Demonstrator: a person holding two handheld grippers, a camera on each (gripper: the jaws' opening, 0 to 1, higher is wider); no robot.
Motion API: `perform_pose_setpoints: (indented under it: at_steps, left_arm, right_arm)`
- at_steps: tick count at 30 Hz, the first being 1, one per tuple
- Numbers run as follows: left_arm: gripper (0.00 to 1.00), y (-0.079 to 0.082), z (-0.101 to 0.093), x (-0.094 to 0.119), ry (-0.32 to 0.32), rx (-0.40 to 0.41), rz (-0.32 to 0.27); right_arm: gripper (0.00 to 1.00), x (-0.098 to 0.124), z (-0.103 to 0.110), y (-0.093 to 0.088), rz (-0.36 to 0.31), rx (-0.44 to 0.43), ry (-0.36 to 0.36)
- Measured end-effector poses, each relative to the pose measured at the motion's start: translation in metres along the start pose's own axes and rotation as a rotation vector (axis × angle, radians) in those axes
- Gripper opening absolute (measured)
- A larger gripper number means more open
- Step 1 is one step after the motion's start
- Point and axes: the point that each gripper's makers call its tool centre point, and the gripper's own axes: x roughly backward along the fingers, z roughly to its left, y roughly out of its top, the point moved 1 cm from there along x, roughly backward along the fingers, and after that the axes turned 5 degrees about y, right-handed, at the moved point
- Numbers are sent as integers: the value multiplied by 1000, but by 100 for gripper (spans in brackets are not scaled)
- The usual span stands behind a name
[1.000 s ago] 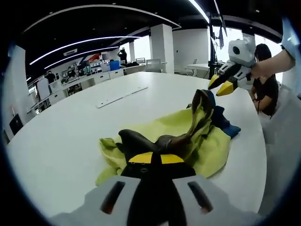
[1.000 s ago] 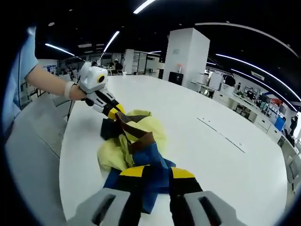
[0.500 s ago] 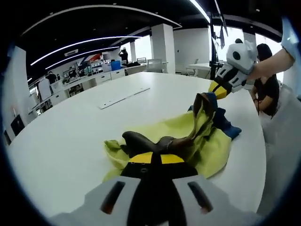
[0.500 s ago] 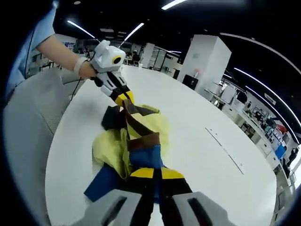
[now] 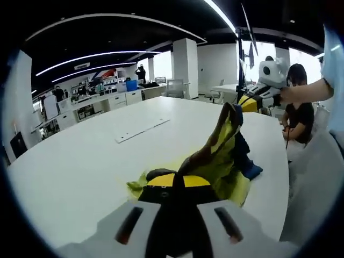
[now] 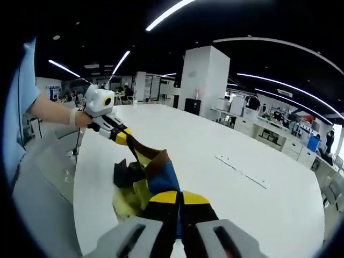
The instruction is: Fold the garment on the visible template until the final outline fits inside the template.
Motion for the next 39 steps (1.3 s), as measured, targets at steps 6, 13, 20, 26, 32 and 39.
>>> perform_pose_setpoints:
  at_steps: [6,13,20,26,32,39]
  left_arm:
    - [0,43,3,14,-2,-43,-74]
    - [0,94,2,32,4,-87,-173]
    - [0,141,2,51,23,-99,-275]
    - [0,195,9,78,52,-123,-412]
    - [0,219,29,84,67,-106,-485]
    - [0,184,50,33,43,-23,-383]
  right_arm:
    - [0,18,-1,32,-67,5,-43]
    - [0,41,-2,73,-163,36,-103]
    - [0,64,-2,131,-296,62,-117]
    - [0,82,-1,183,-399,128,-125]
    - [0,87,-11,207,-451,164,-140]
    - [0,52,-56,168,-384,64,-158]
